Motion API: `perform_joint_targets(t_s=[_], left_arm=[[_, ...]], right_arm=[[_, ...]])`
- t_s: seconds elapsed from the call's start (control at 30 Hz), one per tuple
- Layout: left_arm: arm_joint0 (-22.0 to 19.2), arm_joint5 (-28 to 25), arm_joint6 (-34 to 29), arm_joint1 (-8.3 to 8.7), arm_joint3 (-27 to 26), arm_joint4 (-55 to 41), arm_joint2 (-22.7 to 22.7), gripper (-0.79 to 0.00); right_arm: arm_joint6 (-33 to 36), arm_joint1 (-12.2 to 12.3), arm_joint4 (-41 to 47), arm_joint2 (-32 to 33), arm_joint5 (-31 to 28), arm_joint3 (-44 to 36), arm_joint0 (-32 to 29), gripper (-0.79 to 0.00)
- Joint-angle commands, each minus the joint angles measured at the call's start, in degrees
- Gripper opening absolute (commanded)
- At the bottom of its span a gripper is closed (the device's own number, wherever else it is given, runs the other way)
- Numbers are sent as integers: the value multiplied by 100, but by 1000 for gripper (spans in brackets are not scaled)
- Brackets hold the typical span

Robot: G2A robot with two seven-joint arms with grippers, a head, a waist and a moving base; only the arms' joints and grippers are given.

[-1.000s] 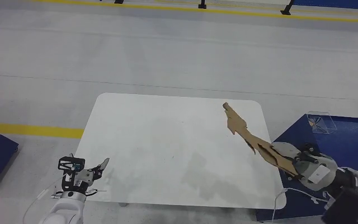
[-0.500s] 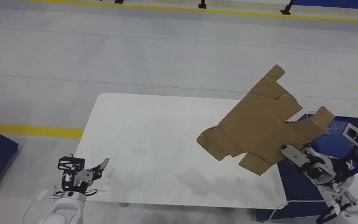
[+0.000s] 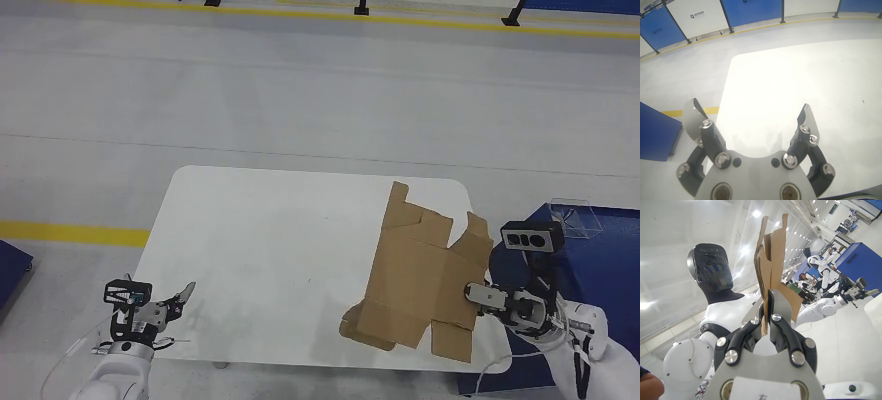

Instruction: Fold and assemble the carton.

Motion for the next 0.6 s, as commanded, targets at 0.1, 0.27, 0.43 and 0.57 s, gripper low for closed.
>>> perform_joint_targets(t_s=[0.1,0.27,0.43,0.57], left_arm=[[0,0,0,0,0,0,0,0],[0,0,0,0,0,0,0,0],[0,0,0,0,0,0,0,0],[0,0,0,0,0,0,0,0]], right_arm=[[-50,-4,39,0,29,-23,0,-785],[-482,-75,1507,451,581,-549,61,-785],[-770,-175,4114,950,1986,-791,-78,-785],[-1212,-235,5435,1134,3300,-903,-324,-785]])
